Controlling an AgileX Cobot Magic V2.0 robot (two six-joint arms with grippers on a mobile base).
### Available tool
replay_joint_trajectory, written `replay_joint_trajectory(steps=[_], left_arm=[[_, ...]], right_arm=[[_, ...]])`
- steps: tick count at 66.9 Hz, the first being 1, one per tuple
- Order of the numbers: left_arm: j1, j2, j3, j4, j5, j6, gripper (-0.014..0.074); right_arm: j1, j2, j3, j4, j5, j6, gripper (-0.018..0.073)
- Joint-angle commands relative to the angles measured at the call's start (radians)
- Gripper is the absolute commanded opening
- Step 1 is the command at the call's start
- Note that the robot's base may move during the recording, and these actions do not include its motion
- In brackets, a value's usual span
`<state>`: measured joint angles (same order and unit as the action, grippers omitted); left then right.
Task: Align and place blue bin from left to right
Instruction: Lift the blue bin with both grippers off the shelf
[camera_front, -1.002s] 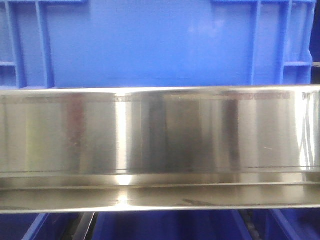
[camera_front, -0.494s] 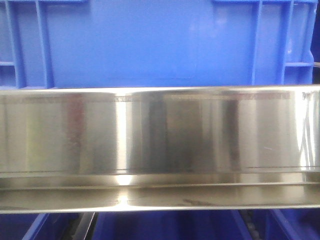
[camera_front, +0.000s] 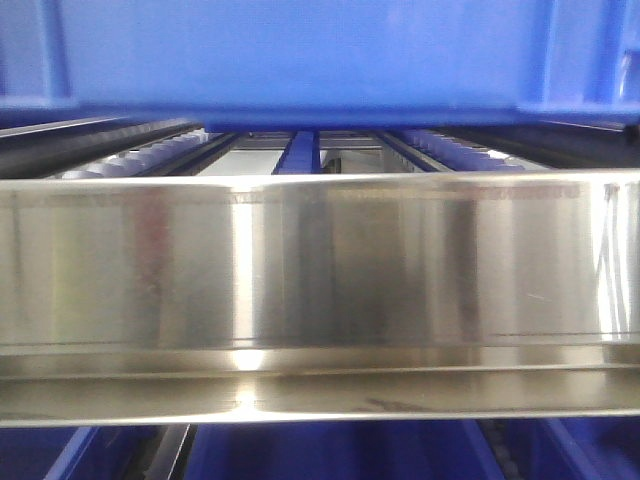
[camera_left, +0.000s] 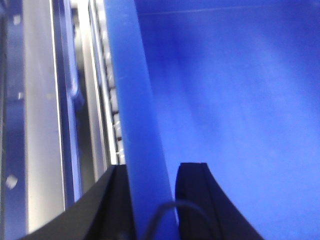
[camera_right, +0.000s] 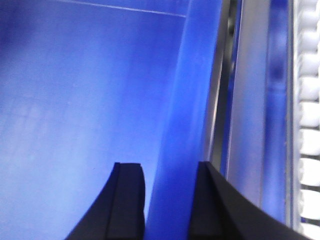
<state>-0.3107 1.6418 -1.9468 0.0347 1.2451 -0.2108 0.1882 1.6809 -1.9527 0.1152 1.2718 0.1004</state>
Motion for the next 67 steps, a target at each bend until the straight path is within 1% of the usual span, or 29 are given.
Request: replay_joint_trajectory(steps=[1,8,18,38,67], left_arm=[[-0.002,-0.065,-0.012,-0.035,-0.088,0.015,-0.0111],[-0.002,-0.084,-0.012,-0.052,-0.112,0.015,-0.0111],[-0.002,-0.089,-0.012,-0.054,-0.112,0.015,-0.0111],[-0.002,-0.087,-0.012,-0.054,-0.083,0.015,-0.0111],[-0.002,-0.084,-0.012,-0.045,-0.083,0.015,-0.0111]], right_arm=[[-0.004,-0.05,-0.011,-0.005,-0.051,-0.021,-0.007],[-0.004,-0.065,-0.011,-0.005,-0.072,-0.021,-0.007],[-0.004,-0.071,-0.011,-0.005,-0.091,-0.021,-0.007],[-0.004,-0.075,-0.011,0.005,-0.153,-0.021,-0.007],[-0.004,-0.075,-0.011,0.007,-0.157,-0.021,-0.007]])
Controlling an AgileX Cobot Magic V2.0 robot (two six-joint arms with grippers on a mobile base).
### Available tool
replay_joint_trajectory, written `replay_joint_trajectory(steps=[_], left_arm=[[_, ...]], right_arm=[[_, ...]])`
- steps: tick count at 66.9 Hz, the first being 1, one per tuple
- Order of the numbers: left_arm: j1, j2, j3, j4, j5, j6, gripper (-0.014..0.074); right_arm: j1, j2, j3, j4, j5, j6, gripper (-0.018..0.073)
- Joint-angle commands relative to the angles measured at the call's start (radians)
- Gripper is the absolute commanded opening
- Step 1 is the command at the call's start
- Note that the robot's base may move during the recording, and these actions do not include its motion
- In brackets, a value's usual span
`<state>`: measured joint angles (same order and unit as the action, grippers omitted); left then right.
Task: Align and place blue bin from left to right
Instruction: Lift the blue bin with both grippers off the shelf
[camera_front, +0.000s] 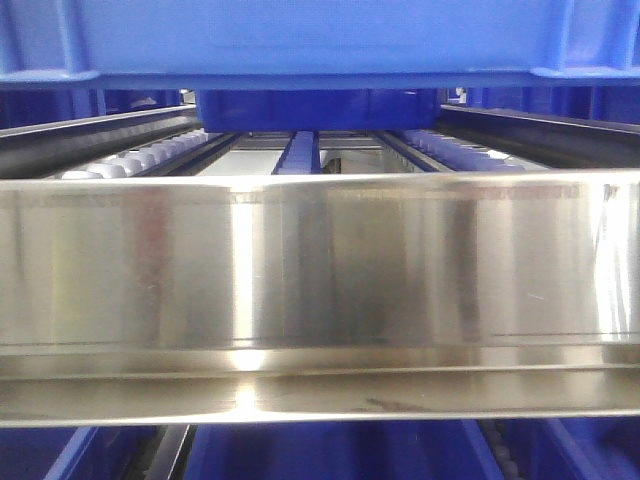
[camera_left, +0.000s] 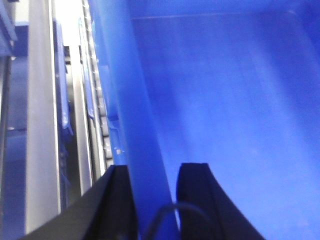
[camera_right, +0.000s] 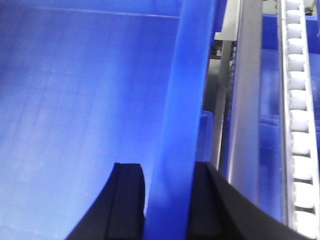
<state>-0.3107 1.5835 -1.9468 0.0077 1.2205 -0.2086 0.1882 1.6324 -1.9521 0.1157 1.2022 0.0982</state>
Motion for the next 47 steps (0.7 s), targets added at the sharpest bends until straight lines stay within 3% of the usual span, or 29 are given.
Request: replay_joint_trajectory(steps=[1,47], left_arm=[[-0.002,-0.026,-0.012,-0.018,-0.058,0.012,-0.0111],[-0.002,-0.026,-0.012,-0.016,-0.067,0.012,-0.0111]], right_arm=[[-0.004,-0.026,-0.012,0.006,-0.087,-0.019,-0.007],[-0.004,-0.026,-0.012,0.006,-0.089,-0.019,-0.007]])
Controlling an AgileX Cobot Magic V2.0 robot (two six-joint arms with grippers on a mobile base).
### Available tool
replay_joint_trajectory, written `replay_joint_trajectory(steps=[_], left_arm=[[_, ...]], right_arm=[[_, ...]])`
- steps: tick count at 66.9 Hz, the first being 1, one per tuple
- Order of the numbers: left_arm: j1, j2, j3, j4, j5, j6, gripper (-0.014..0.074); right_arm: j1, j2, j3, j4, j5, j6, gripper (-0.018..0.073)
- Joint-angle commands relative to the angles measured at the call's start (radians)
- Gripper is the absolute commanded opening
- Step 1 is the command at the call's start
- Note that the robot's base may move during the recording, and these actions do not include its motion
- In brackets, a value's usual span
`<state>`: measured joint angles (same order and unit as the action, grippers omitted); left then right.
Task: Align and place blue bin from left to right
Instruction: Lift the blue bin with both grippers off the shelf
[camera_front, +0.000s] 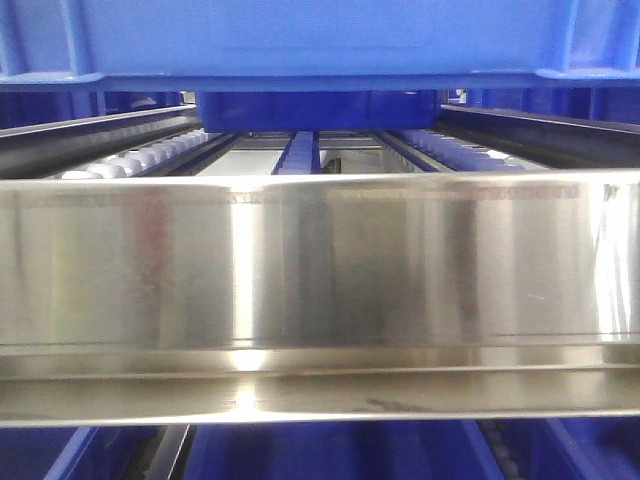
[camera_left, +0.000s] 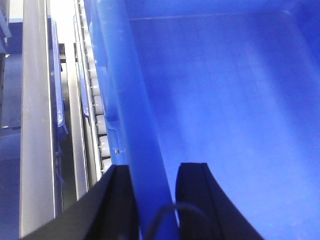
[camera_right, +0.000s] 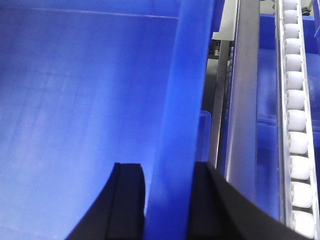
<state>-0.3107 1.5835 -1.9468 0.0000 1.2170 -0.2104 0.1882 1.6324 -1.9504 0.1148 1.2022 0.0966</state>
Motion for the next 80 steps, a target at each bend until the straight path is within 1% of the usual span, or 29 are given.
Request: replay_joint_trajectory(steps=[1,80], left_arm=[[-0.002,-0.026,-0.012,-0.008,-0.064,0.014,-0.0111],[-0.002,-0.026,-0.012,-0.008,-0.064,0.014,-0.0111]], right_arm=[[-0.004,-0.026,-0.014,0.007,-0.089,-0.017,-0.007],[-0.004,-0.026,-0.014,0.007,-0.089,-0.017,-0.007]])
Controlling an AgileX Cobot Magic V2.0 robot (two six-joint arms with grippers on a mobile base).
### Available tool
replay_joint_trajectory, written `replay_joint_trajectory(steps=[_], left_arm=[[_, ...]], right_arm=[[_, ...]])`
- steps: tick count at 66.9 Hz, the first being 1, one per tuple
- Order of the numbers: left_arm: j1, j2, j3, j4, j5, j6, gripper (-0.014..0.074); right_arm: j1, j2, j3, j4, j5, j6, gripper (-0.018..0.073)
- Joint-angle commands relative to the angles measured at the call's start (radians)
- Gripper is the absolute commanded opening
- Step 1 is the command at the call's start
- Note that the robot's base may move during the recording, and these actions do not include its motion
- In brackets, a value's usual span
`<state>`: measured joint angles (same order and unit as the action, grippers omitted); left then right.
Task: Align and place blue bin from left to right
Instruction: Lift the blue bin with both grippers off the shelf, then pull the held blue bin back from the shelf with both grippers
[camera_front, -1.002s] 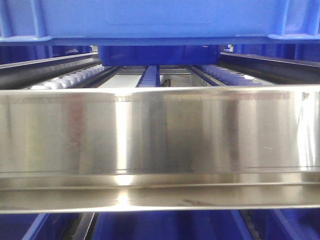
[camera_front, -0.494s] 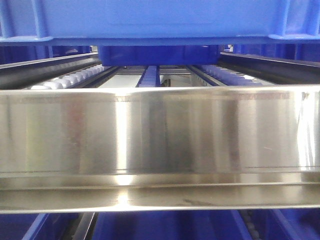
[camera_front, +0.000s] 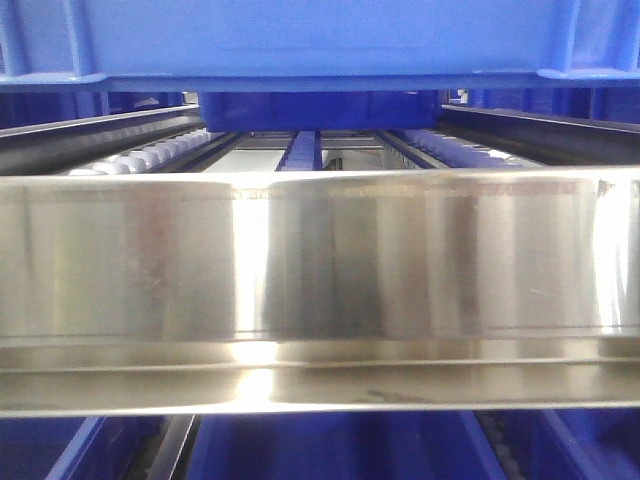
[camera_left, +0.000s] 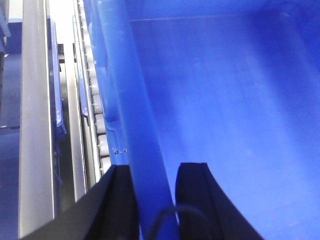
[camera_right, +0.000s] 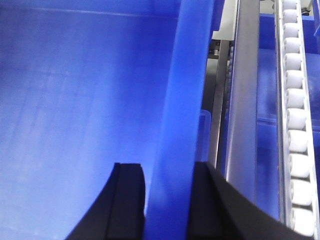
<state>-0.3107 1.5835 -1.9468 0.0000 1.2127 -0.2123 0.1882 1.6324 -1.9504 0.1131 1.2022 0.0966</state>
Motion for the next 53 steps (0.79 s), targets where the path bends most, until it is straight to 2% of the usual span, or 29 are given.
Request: replay_joint_trajectory(steps=[1,16,26,53], left_arm=[[-0.002,-0.026,-0.012,-0.008,-0.059,0.016,-0.0111],[-0.002,-0.026,-0.012,-0.008,-0.071,0.016,-0.0111],[-0.002,-0.026,-0.012,-0.008,-0.122,0.016,-0.0111],[-0.002,-0.026,-0.012,0.014,-0.345,0.016,-0.0111]], right_arm=[[-0.004,-0.026,-0.014,0.008,-0.089,-0.017,-0.007],[-0.004,-0.026,-0.014,0.008,-0.089,-0.017,-0.007],[-0.004,-0.026,-0.014,0.008,-0.089,-0.017,-0.007],[-0.004,-0.014,-0.014,0.008,-0.115,-0.017,-0.007]])
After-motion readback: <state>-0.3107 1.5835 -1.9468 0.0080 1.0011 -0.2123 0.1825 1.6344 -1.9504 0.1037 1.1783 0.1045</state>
